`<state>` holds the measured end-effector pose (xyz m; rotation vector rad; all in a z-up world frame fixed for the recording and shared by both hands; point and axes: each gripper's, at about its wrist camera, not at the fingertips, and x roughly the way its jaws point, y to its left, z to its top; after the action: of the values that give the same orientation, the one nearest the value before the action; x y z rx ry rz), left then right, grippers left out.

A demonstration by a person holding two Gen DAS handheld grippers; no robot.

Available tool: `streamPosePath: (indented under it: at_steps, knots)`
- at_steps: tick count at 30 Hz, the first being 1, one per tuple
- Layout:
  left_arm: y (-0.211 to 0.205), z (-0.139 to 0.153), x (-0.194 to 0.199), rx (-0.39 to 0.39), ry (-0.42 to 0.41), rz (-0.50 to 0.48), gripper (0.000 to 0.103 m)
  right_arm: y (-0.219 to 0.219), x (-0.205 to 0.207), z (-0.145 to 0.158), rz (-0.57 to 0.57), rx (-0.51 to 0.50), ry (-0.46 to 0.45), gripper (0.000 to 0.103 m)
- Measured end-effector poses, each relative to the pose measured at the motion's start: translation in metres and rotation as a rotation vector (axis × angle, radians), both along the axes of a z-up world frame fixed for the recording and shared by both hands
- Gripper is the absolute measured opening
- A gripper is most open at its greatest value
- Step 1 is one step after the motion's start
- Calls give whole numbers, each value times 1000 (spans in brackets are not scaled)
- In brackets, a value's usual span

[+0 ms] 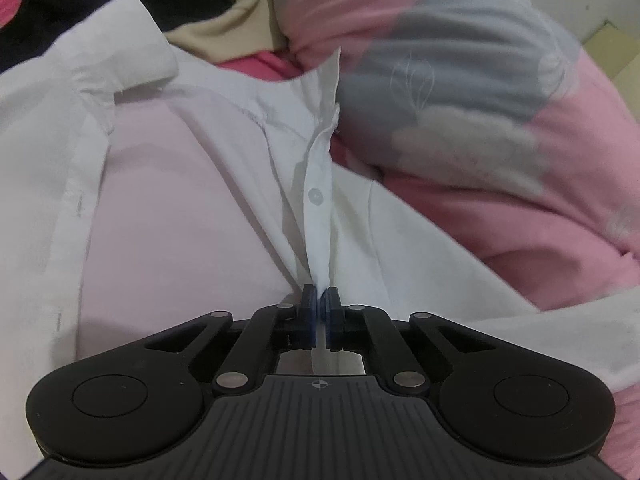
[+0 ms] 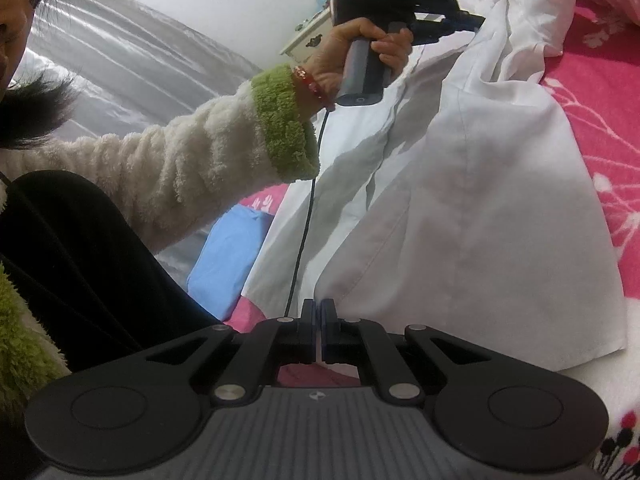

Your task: Fold clothes

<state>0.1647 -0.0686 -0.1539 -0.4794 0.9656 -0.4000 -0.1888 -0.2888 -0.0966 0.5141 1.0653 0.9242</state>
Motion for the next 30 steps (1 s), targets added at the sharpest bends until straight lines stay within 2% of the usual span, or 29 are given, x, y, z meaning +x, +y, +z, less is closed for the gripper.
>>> streamPosePath:
  at_steps: [7,11,16,21,25,30]
  knots:
    - [23,18,-2,-11,-3,59,1,-3,-4,2,7,4,-16,3]
    - [43,30,-6,25,-28,89,1,-2,-4,2,21,3,-27,3]
    - [68,29,-9,74,-24,136,1,10,4,-1,52,-4,-40,3]
    - [89,28,-20,103,-37,165,1,30,16,-6,125,-43,-58,3]
    - [103,24,-30,138,-49,174,1,49,24,-11,195,-112,-83,3]
    - [115,15,-34,157,-23,187,1,66,34,-23,246,-165,-79,3]
